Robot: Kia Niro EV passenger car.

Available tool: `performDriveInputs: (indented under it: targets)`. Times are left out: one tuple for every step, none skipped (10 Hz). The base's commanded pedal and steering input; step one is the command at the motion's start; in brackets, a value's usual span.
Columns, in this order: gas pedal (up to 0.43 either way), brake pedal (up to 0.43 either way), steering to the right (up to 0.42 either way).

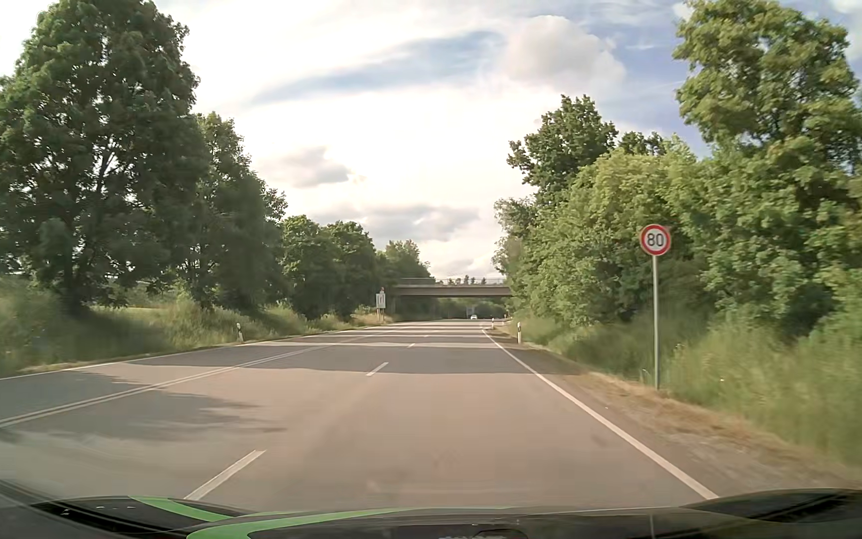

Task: Follow the waypoints while adhering to traffic rules and regulations

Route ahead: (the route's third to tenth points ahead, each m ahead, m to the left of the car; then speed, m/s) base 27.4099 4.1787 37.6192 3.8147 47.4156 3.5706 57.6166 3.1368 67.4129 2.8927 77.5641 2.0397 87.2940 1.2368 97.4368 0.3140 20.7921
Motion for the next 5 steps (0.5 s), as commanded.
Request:
performDriveInputs:
  targets:
    - [0.000, 0.000, 0.001]
    - [0.000, 0.000, 0.001]
    - [0.000, 0.000, 0.000]
    - [0.000, 0.000, 0.001]
    - [0.000, 0.000, 0.001]
